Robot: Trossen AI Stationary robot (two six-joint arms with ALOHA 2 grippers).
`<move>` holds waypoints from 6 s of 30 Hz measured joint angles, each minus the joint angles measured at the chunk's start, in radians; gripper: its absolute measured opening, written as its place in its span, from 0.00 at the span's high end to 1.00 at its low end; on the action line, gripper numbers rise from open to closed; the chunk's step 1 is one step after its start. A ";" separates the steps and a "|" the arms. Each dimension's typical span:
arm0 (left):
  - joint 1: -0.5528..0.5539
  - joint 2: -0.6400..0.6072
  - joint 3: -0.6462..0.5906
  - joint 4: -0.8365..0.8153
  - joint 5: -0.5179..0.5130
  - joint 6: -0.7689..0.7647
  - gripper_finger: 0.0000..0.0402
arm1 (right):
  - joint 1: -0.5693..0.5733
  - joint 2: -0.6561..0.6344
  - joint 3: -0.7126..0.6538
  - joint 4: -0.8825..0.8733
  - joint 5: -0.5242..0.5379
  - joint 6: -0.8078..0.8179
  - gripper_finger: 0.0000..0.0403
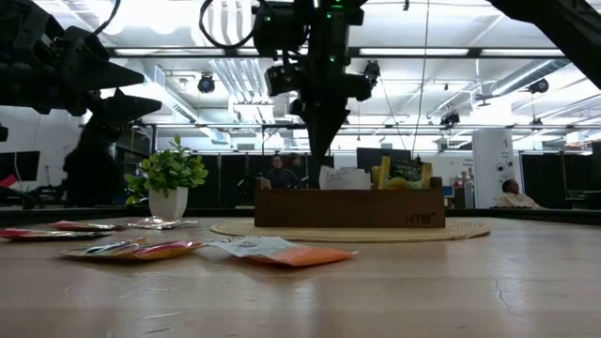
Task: Pick & Place Tea
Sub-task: Put the white tea bag into the middle section of the wooden organizer
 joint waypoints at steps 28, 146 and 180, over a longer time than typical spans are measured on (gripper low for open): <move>0.000 0.000 0.000 0.000 0.000 0.000 0.36 | 0.128 -0.003 0.030 0.155 -0.552 -0.121 0.42; 0.000 0.000 0.000 0.000 0.000 0.000 0.36 | 0.143 -0.334 -0.671 0.458 0.470 0.908 0.98; 0.000 0.001 0.000 -0.001 0.000 0.000 0.36 | 0.204 -0.357 -0.703 0.518 0.177 0.650 0.97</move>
